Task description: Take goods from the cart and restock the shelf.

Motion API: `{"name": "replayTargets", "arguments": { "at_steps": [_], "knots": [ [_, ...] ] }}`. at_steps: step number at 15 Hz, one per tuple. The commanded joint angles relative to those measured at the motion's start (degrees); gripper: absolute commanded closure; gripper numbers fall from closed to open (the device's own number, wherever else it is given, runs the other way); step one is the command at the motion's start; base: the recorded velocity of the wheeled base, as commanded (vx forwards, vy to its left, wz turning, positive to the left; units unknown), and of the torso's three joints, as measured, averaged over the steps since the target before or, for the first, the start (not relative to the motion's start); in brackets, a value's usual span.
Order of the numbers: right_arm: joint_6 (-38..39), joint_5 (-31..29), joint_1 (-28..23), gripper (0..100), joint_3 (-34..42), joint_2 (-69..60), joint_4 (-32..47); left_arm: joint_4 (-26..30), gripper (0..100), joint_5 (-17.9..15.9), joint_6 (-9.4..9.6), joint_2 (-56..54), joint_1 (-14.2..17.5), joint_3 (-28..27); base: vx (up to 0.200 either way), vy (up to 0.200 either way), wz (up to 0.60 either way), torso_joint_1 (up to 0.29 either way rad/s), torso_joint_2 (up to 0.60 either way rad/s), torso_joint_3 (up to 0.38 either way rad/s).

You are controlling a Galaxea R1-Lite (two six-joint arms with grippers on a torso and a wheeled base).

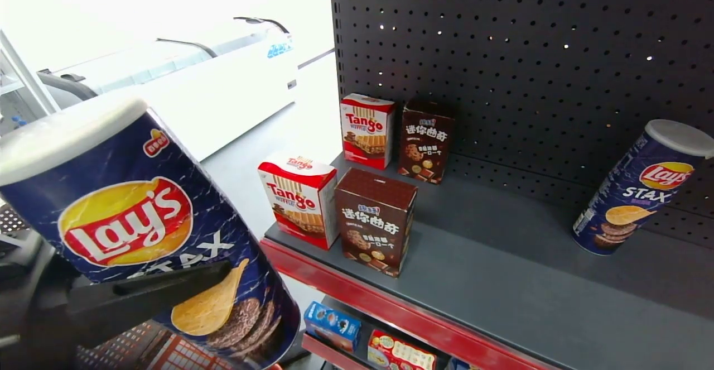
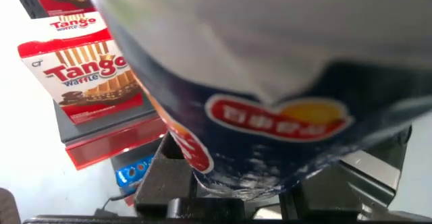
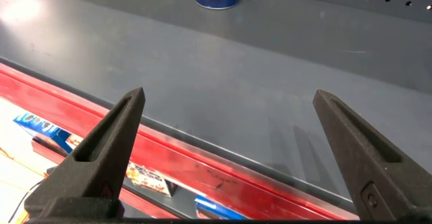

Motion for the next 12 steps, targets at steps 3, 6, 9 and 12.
{"name": "replayTargets", "arguments": {
  "at_steps": [3,6,9,12],
  "knots": [
    [0.00,0.00,0.01,0,0.00,0.09,-0.02,-0.04,100,-1.31,1.10,-0.02,-1.30,1.68,0.000,0.000,0.00,0.000,0.00,0.000],
    [0.00,0.00,0.01,0,0.00,0.09,-0.02,-0.30,100,-1.39,1.19,-0.02,-2.00,1.68,0.000,0.000,-0.20,0.002,0.00,0.001],
    [0.00,0.00,0.01,0,0.00,0.09,-0.02,-0.56,100,-2.10,1.19,-0.02,-3.06,2.47,0.000,0.000,-0.60,0.001,0.00,0.002],
    [-0.09,0.00,0.01,0,0.00,0.09,-0.02,-0.56,100,-2.89,1.19,-0.02,-3.50,2.73,0.000,0.000,-0.60,0.007,0.01,0.002]
  ]
}}
